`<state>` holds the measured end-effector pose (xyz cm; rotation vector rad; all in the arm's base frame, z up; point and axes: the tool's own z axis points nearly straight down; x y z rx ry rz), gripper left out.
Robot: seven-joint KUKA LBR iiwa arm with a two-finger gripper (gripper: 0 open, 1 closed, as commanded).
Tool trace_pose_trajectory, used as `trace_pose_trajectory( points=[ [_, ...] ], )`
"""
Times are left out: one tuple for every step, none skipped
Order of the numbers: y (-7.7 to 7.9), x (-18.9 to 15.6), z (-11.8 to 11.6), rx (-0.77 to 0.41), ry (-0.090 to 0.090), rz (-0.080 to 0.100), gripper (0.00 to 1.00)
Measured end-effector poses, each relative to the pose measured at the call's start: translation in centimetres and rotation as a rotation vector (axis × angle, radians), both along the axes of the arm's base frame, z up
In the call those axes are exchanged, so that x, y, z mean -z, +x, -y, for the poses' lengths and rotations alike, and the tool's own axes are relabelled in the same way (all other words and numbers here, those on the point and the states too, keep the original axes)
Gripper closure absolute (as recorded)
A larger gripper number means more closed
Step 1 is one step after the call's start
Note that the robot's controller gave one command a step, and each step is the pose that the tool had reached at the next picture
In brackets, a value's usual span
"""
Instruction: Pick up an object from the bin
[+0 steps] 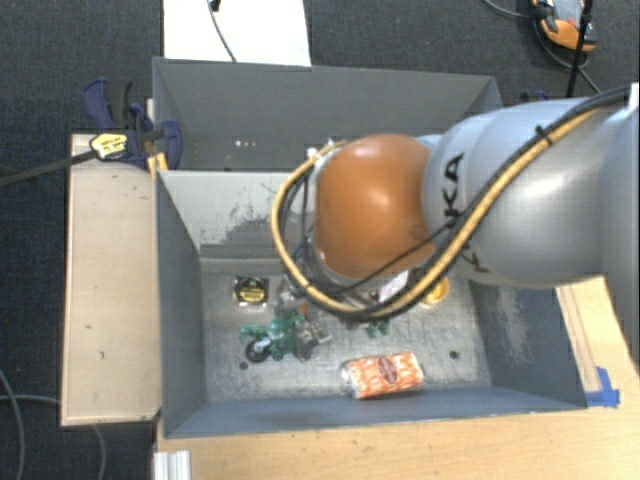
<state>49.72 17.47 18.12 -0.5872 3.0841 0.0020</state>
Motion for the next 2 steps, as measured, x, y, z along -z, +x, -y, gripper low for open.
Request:
trace_pose_trajectory(
  points=[
    [0.0, 0.0, 0.0, 0.002, 0.000, 0.000, 1.00],
    [0.0, -3.3, 0.1, -0.088, -0.002, -0.004, 1.00]
  ],
)
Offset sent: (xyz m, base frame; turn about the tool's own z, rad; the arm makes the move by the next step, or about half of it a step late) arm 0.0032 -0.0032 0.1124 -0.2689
